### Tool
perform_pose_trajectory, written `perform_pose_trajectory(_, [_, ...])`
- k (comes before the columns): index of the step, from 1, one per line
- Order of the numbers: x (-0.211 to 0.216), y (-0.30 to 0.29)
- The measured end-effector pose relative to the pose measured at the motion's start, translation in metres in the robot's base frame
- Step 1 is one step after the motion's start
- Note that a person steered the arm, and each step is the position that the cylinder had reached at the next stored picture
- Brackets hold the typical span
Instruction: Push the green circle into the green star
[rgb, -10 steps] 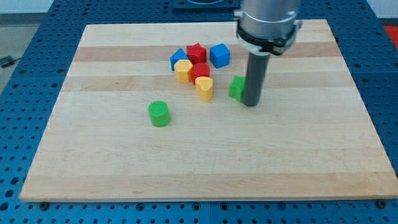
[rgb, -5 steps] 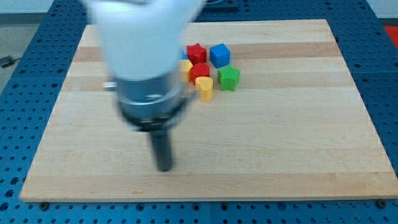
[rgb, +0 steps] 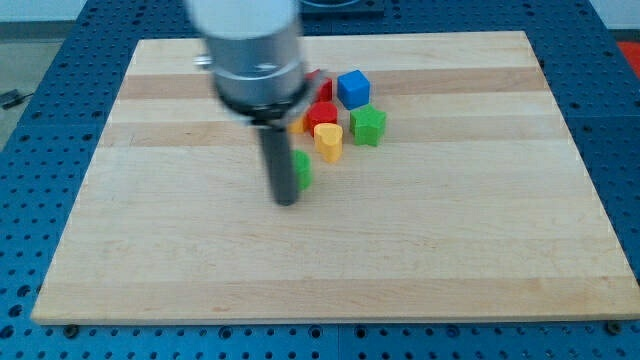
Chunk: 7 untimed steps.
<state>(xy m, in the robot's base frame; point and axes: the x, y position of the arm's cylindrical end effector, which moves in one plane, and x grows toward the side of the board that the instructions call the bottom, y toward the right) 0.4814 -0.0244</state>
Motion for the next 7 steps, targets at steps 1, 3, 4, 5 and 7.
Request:
perform_pose_trajectory(1, [-0.015, 0.061])
perform_pose_trajectory(3, [0.049, -0.031])
perform_pose_trajectory(4, [0.012, -0.111])
perform_pose_trajectory(5, [-0.010, -0.112])
perform_pose_trajectory(7, [-0.019, 0.012])
